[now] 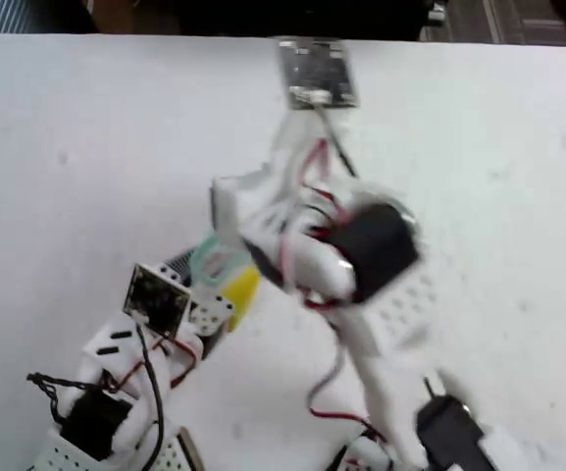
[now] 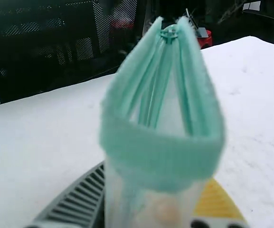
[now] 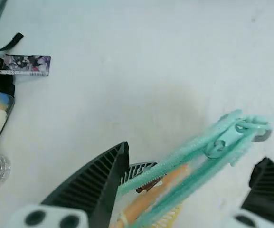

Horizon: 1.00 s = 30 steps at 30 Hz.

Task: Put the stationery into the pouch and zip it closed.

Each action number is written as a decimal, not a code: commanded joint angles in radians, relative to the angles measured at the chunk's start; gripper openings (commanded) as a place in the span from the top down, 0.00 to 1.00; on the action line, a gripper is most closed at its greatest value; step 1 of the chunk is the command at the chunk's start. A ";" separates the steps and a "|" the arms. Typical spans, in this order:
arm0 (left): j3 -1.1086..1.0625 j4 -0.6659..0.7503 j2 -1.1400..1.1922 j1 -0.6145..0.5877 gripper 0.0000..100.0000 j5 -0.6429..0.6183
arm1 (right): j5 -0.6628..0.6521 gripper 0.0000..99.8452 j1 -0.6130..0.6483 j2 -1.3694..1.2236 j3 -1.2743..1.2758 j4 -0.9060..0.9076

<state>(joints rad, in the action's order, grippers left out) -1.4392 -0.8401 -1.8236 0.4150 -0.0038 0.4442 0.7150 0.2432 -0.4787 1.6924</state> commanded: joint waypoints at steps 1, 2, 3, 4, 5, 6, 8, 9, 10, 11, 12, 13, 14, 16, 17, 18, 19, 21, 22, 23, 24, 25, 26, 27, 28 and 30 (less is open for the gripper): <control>0.006 -0.003 -0.007 0.024 0.80 0.006 | 0.012 0.62 0.010 -0.035 -0.043 0.019; 0.006 -0.003 -0.007 0.024 0.80 0.006 | 0.012 0.62 0.010 -0.042 -0.038 0.019; 0.006 -0.003 -0.007 0.024 0.80 0.006 | 0.011 0.62 0.012 -0.053 -0.035 0.019; 0.006 -0.003 -0.007 0.024 0.80 0.006 | 0.009 0.62 0.012 -0.065 -0.035 0.022; 0.006 -0.003 -0.007 0.024 0.80 0.006 | 0.008 0.62 0.012 -0.076 -0.035 0.022; 0.006 -0.003 -0.007 0.024 0.80 0.006 | 0.005 0.62 0.010 -0.087 -0.035 0.024; 0.005 -0.003 -0.007 0.024 0.80 0.006 | 0.005 0.63 0.010 -0.101 -0.034 0.025; -0.003 0.003 -0.007 0.024 0.80 0.006 | 0.003 0.64 0.010 -0.102 -0.034 0.025; -0.006 0.005 -0.007 0.024 0.80 0.006 | 0.003 0.66 0.010 -0.102 -0.034 0.025; -0.008 0.005 -0.007 0.024 0.80 0.006 | 0.003 0.70 0.010 -0.102 -0.034 0.025; -0.008 0.005 -0.007 0.024 0.80 0.006 | 0.003 0.75 0.010 -0.102 -0.034 0.025; -0.008 0.003 -0.007 0.025 0.80 0.006 | 0.003 0.81 0.010 -0.104 -0.034 0.025; -0.008 0.003 -0.007 0.028 0.80 0.006 | 0.002 0.88 0.010 -0.104 -0.034 0.025; -0.008 0.002 -0.007 0.031 0.80 0.006 | -0.044 0.99 0.012 -0.108 -0.034 0.024; -0.008 0.000 -0.007 0.031 0.80 0.006 | -0.089 0.98 0.012 -0.107 -0.034 0.024; -0.006 0.000 -0.007 0.033 0.79 0.006 | -0.120 0.96 0.013 -0.104 -0.034 0.025; 0.000 -0.005 -0.007 0.035 0.78 0.006 | -0.143 0.96 0.012 -0.104 -0.035 0.025; 0.048 -0.066 -0.007 0.033 0.75 0.005 | -0.176 0.99 0.007 -0.104 -0.035 0.025; 0.087 -0.115 -0.007 0.035 0.75 0.005 | -0.189 0.98 0.005 -0.104 -0.034 0.025; 0.129 -0.161 -0.007 0.038 0.74 0.005 | -0.203 0.98 0.005 -0.104 -0.037 0.025; 0.172 -0.206 -0.007 0.047 0.74 0.005 | -0.219 0.98 0.005 -0.104 -0.040 0.024; 0.216 -0.249 -0.007 0.048 0.74 0.005 | -0.242 0.98 0.005 -0.107 -0.040 0.024; 0.258 -0.292 -0.007 0.053 0.74 0.005 | -0.270 0.98 0.005 -0.111 -0.035 0.024; 0.292 -0.327 -0.007 0.054 0.73 0.005 | -0.301 0.98 0.004 -0.113 -0.034 0.024; 0.316 -0.354 -0.007 0.054 0.73 0.005 | -0.336 0.98 -0.005 -0.113 -0.034 0.024; 0.353 -0.377 -0.007 0.047 0.72 0.006 | -0.419 0.98 -0.039 -0.108 -0.043 0.021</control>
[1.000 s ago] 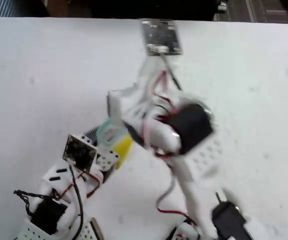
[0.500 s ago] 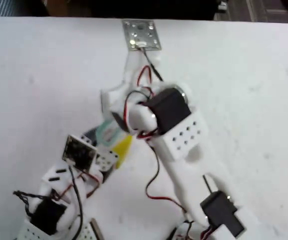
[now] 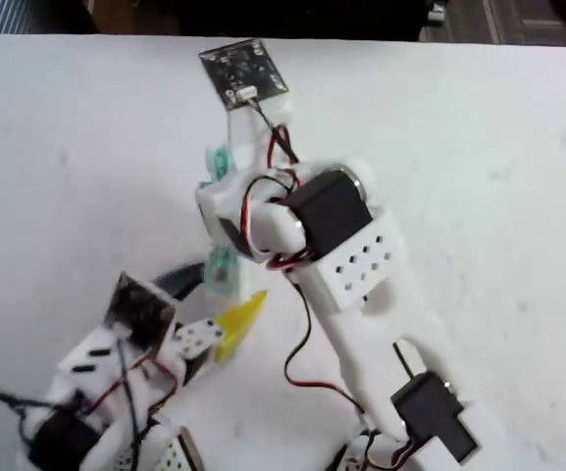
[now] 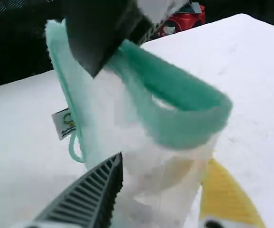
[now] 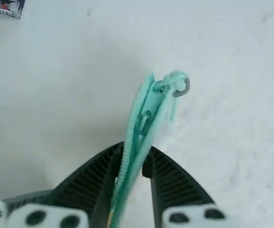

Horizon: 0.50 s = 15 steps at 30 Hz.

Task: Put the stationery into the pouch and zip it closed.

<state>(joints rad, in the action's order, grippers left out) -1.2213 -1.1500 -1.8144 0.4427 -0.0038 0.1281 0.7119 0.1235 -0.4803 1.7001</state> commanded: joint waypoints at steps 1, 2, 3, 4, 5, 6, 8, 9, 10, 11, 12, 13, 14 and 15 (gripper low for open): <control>0.146 -0.071 -0.016 0.018 0.72 0.008 | -0.143 0.98 -0.051 0.016 -0.046 0.012; 0.152 -0.069 -0.016 0.013 0.72 0.009 | -0.189 0.98 -0.067 0.016 -0.058 0.015; 0.158 -0.068 -0.016 -0.004 0.72 0.020 | -0.239 0.98 -0.085 0.016 -0.072 0.016; 0.164 -0.063 -0.016 -0.027 0.72 0.044 | -0.288 0.98 -0.108 0.018 -0.086 0.016; 0.161 -0.049 -0.016 -0.058 0.72 0.072 | -0.342 0.98 -0.130 0.018 -0.106 0.018; 0.158 -0.031 -0.016 -0.099 0.72 0.087 | -0.400 0.98 -0.154 0.022 -0.124 0.018; 0.150 0.005 -0.016 -0.191 0.72 0.089 | -0.528 0.98 -0.193 0.036 -0.152 0.018; 0.135 0.032 -0.016 -0.237 0.72 0.075 | -0.589 0.98 -0.205 0.045 -0.161 0.018; 0.117 0.063 -0.016 -0.277 0.73 0.055 | -0.644 0.98 -0.208 0.058 -0.163 0.018; 0.084 0.098 -0.016 -0.311 0.73 0.032 | -0.687 0.98 -0.208 0.070 -0.150 0.019; 0.046 0.144 -0.016 -0.340 0.73 0.011 | -0.720 0.98 -0.203 0.081 -0.127 0.019; 0.003 0.198 -0.016 -0.358 0.73 -0.008 | -0.740 0.98 -0.191 0.090 -0.089 0.019; -0.040 0.253 -0.016 -0.372 0.73 -0.021 | -0.753 0.98 -0.180 0.097 -0.044 0.019; -0.084 0.310 -0.016 -0.381 0.73 -0.031 | -0.763 0.98 -0.170 0.104 0.006 0.019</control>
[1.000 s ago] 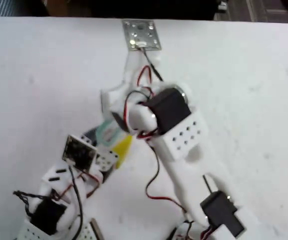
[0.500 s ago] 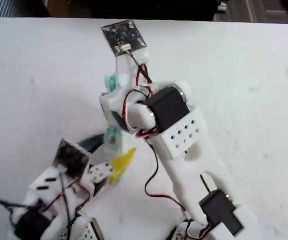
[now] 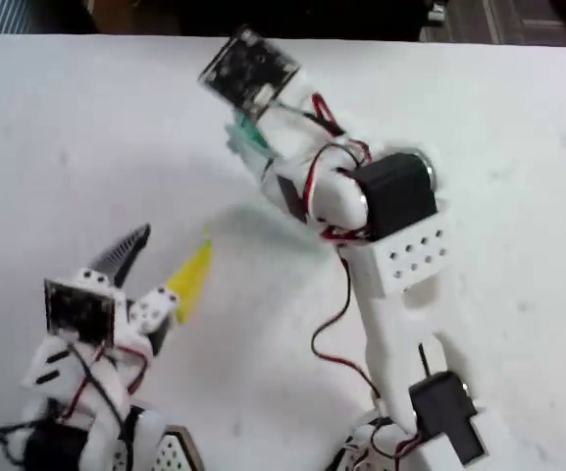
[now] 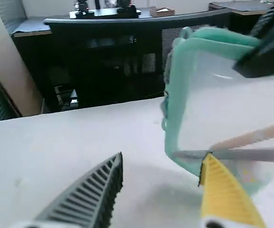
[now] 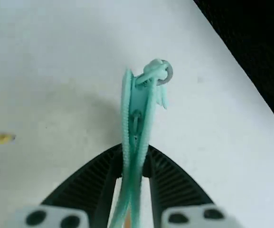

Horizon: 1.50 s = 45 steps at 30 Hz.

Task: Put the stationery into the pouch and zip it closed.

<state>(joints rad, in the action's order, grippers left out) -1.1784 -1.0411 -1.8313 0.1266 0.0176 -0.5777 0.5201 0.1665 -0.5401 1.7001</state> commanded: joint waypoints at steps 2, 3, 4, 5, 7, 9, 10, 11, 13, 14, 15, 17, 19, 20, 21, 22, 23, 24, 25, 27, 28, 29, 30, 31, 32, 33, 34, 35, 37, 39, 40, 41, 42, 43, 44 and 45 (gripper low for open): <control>-0.199 0.298 0.001 -0.070 0.76 -0.051 | -0.060 0.98 0.047 0.071 0.153 0.019; -0.224 0.333 0.001 -0.070 0.77 -0.051 | -0.060 0.98 0.053 0.076 0.186 0.018; -0.238 0.356 0.001 -0.070 0.79 -0.051 | -0.060 0.98 0.059 0.079 0.207 0.016; -0.244 0.370 0.001 -0.070 0.80 -0.051 | -0.060 0.98 0.062 0.082 0.218 0.015; -0.245 0.370 0.001 -0.070 0.80 -0.051 | -0.060 0.98 0.061 0.082 0.218 0.015; -0.245 0.370 0.001 -0.070 0.80 -0.051 | -0.060 0.98 0.058 0.082 0.219 0.016; -0.245 0.370 0.001 -0.071 0.80 -0.051 | -0.060 0.97 0.058 0.082 0.224 0.016; -0.245 0.370 0.001 -0.071 0.80 -0.051 | -0.060 0.94 0.058 0.079 0.226 0.018; -0.244 0.368 0.001 -0.071 0.80 -0.051 | -0.060 0.88 0.061 0.081 0.258 0.018; -0.244 0.368 0.001 -0.071 0.80 -0.051 | -0.060 0.85 0.064 0.082 0.279 0.018; -0.244 0.368 0.001 -0.071 0.80 -0.051 | -0.060 0.83 0.065 0.082 0.299 0.018; -0.244 0.368 0.001 -0.071 0.80 -0.051 | -0.060 0.83 0.065 0.081 0.336 0.015; -0.244 0.368 0.001 -0.071 0.80 -0.051 | -0.087 0.87 0.064 0.077 0.362 0.013; -0.244 0.368 0.001 -0.071 0.80 -0.051 | -0.115 0.91 0.064 0.077 0.374 0.013; -0.244 0.368 0.001 -0.071 0.80 -0.051 | -0.141 0.95 0.064 0.081 0.384 0.013; -0.244 0.368 0.001 -0.071 0.80 -0.051 | -0.158 0.99 0.061 0.082 0.387 0.013; -0.244 0.368 0.001 -0.071 0.80 -0.051 | -0.169 0.98 0.059 0.082 0.388 0.013; -0.244 0.368 0.001 -0.071 0.80 -0.051 | -0.176 0.97 0.056 0.084 0.388 0.013; -0.244 0.368 0.001 -0.071 0.80 -0.051 | -0.178 0.98 0.050 0.084 0.387 0.013; -0.242 0.370 0.001 -0.074 0.80 -0.051 | -0.178 0.98 0.039 0.085 0.379 0.013; -0.230 0.371 0.001 -0.099 0.80 -0.055 | -0.178 0.98 0.035 0.093 0.365 0.013; -0.207 0.374 0.001 -0.142 0.80 -0.058 | -0.180 0.98 0.022 0.105 0.353 0.013; -0.178 0.374 0.001 -0.200 0.80 -0.068 | -0.190 0.98 0.018 0.125 0.338 0.013; -0.147 0.371 0.001 -0.265 0.80 -0.101 | -0.224 0.98 0.016 0.150 0.325 0.015; -0.121 0.368 0.001 -0.331 0.80 -0.153 | -0.269 0.98 0.018 0.179 0.319 0.016; -0.103 0.368 0.001 -0.395 0.80 -0.209 | -0.308 0.98 0.021 0.213 0.322 0.018; -0.091 0.368 0.001 -0.449 0.80 -0.255 | -0.342 0.98 0.030 0.249 0.330 0.018; -0.083 0.368 0.001 -0.495 0.80 -0.287 | -0.370 0.98 0.031 0.286 0.345 0.019; -0.078 0.368 0.001 -0.542 0.80 -0.302 | -0.417 0.98 0.035 0.355 0.390 0.018; -0.081 0.367 0.001 -0.545 0.80 -0.302 | -0.470 0.98 0.038 0.420 0.446 0.016; -0.081 0.364 0.001 -0.544 0.80 -0.302 | -0.502 0.98 0.038 0.452 0.477 0.015; -0.081 0.351 0.001 -0.542 0.80 -0.302 | -0.537 0.98 0.038 0.487 0.506 0.012; -0.077 0.339 0.001 -0.535 0.80 -0.302 | -0.575 0.98 0.038 0.524 0.537 0.010; -0.075 0.327 0.001 -0.521 0.80 -0.301 | -0.609 0.98 0.038 0.562 0.566 -0.001; -0.075 0.318 0.001 -0.503 0.80 -0.301 | -0.637 0.98 0.038 0.604 0.595 -0.018; -0.075 0.302 0.001 -0.479 0.80 -0.301 | -0.658 0.98 0.038 0.645 0.623 -0.036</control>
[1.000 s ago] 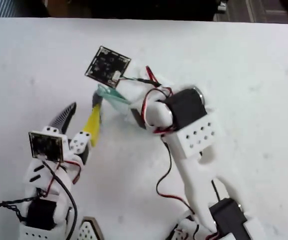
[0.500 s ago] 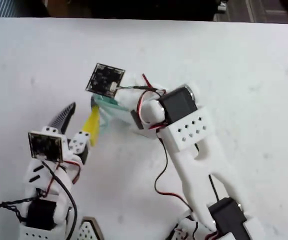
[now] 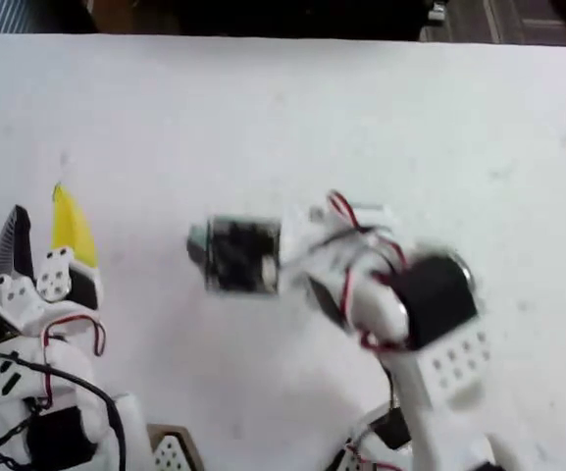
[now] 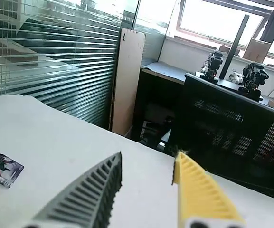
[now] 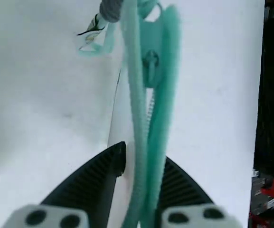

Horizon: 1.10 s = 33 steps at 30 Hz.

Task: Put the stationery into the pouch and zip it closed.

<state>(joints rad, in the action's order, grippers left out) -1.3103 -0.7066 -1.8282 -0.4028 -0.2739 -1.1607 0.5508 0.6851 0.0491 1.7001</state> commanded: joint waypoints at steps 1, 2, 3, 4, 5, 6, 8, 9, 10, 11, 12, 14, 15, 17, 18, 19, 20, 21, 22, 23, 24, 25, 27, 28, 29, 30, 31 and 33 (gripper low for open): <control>0.057 -0.052 -0.002 0.082 0.80 -0.009 | -0.087 0.98 0.004 0.171 0.066 -0.059; 0.057 -0.075 -0.002 0.120 0.80 -0.009 | -0.094 0.98 0.004 0.213 0.101 -0.085; 0.055 -0.098 -0.002 0.171 0.80 -0.009 | -0.095 0.98 0.004 0.251 0.143 -0.113; 0.054 -0.115 -0.002 0.232 0.80 -0.009 | -0.097 0.98 0.004 0.288 0.186 -0.139; 0.054 -0.129 -0.002 0.300 0.80 -0.003 | -0.097 0.98 0.004 0.318 0.232 -0.165; 0.052 -0.140 -0.002 0.374 0.80 0.025 | -0.097 0.98 0.001 0.346 0.278 -0.197; 0.054 -0.166 -0.002 0.507 0.80 0.115 | -0.095 0.98 -0.004 0.392 0.359 -0.275; 0.057 -0.184 -0.002 0.558 0.80 0.157 | -0.094 0.98 -0.013 0.407 0.393 -0.314; 0.058 -0.198 -0.002 0.593 0.80 0.189 | -0.092 0.98 -0.027 0.417 0.427 -0.352; 0.060 -0.204 -0.002 0.621 0.80 0.204 | -0.092 0.98 -0.038 0.418 0.456 -0.389; 0.066 -0.212 -0.002 0.641 0.80 0.206 | -0.092 0.98 -0.047 0.418 0.482 -0.420; 0.092 -0.249 -0.002 0.676 0.80 0.206 | -0.092 0.98 -0.058 0.409 0.529 -0.467; 0.104 -0.267 -0.002 0.696 0.80 0.206 | -0.092 0.98 -0.059 0.401 0.548 -0.487; 0.129 -0.301 -0.002 0.722 0.80 0.210 | -0.092 0.98 -0.061 0.377 0.571 -0.535; 0.140 -0.313 -0.002 0.730 0.80 0.212 | -0.092 0.98 -0.061 0.360 0.575 -0.559; 0.146 -0.322 -0.002 0.730 0.80 0.212 | -0.092 0.98 -0.061 0.337 0.575 -0.576; 0.149 -0.325 -0.002 0.730 0.80 0.212 | -0.092 0.98 -0.056 0.312 0.572 -0.590; 0.149 -0.325 -0.002 0.730 0.80 0.212 | -0.092 0.98 -0.053 0.289 0.571 -0.599; 0.147 -0.328 -0.002 0.730 0.80 0.212 | -0.092 0.98 -0.051 0.268 0.569 -0.605; 0.146 -0.331 -0.002 0.730 0.80 0.212 | -0.092 0.98 -0.051 0.246 0.560 -0.607; 0.147 -0.344 -0.002 0.730 0.80 0.212 | -0.092 0.98 -0.051 0.225 0.545 -0.604; 0.150 -0.354 -0.002 0.730 0.80 0.213 | -0.092 0.98 -0.051 0.205 0.528 -0.601; 0.153 -0.365 -0.002 0.731 0.80 0.216 | -0.092 0.98 -0.053 0.176 0.493 -0.591; 0.153 -0.364 -0.002 0.731 0.80 0.238 | -0.092 0.98 -0.051 0.162 0.473 -0.576; 0.153 -0.362 -0.002 0.731 0.80 0.270 | -0.092 0.98 -0.050 0.148 0.450 -0.553; 0.153 -0.361 -0.002 0.725 0.80 0.313 | -0.097 0.98 -0.038 0.140 0.427 -0.529; 0.155 -0.359 -0.002 0.720 0.80 0.362 | -0.098 0.98 -0.030 0.136 0.402 -0.499; 0.152 -0.362 -0.002 0.702 0.80 0.460 | -0.100 0.98 -0.018 0.130 0.348 -0.432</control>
<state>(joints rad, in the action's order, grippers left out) -1.2091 -1.0671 -1.8297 0.3138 0.0299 -1.2497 0.5125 0.8155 0.5155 1.2045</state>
